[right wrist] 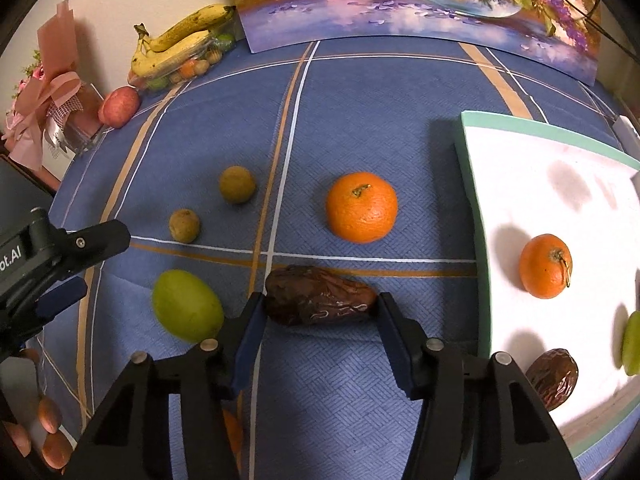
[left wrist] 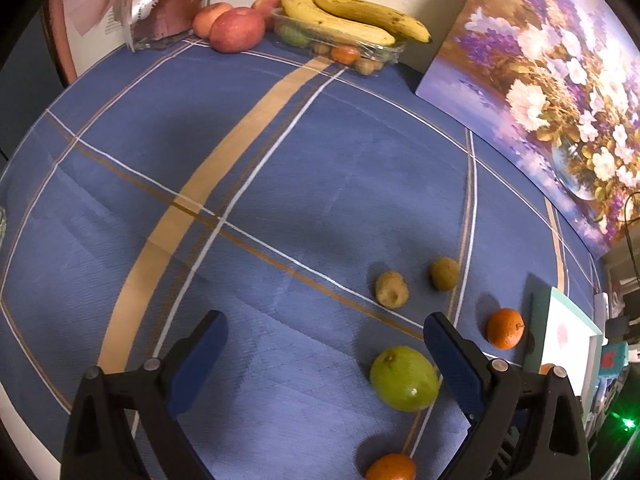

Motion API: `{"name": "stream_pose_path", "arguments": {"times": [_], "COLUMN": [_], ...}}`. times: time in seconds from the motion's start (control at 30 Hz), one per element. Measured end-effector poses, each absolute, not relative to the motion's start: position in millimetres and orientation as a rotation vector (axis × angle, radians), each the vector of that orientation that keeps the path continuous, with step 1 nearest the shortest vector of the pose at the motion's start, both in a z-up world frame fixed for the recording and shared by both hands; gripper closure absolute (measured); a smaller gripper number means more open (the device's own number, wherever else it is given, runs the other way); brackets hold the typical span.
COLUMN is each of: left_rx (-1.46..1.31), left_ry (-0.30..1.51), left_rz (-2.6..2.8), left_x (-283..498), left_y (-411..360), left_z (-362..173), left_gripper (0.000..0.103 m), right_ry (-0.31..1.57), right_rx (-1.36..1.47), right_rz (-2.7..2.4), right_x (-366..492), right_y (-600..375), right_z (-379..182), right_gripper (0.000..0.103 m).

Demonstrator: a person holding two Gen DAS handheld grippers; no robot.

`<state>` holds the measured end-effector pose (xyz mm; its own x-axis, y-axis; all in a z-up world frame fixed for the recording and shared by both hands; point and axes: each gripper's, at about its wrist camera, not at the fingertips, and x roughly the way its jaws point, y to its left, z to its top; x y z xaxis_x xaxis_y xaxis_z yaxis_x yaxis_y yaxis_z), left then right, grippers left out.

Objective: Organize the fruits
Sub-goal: 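Grasp the brown date with the right gripper while the left grasps the green pear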

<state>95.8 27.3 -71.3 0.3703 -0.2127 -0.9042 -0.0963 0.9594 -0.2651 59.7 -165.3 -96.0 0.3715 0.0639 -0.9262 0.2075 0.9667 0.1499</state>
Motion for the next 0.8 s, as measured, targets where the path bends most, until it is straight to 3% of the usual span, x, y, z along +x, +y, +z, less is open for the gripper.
{"name": "stream_pose_path", "arguments": {"times": [0.23,0.63,0.8], "left_rx": [-0.285,-0.296,-0.232], "left_ry": [1.203,1.260,1.284], "left_rz": [-0.118,-0.237,-0.283], "left_x": [95.9,90.4,86.1], "left_y": [19.2,0.4,-17.5], "left_z": [-73.4,-82.1,-82.9], "left_gripper": [0.004,0.026,0.027], "right_ry": [1.192,1.045,1.029], "right_rx": [0.275,0.313,0.345], "right_rz": [-0.125,-0.199,-0.214], "right_x": [56.8,41.4,36.1], "right_y": [-173.8,-204.5,-213.4], "right_z": [-92.7,-47.7,-45.0], "right_gripper": [0.046,0.046,0.046]}}
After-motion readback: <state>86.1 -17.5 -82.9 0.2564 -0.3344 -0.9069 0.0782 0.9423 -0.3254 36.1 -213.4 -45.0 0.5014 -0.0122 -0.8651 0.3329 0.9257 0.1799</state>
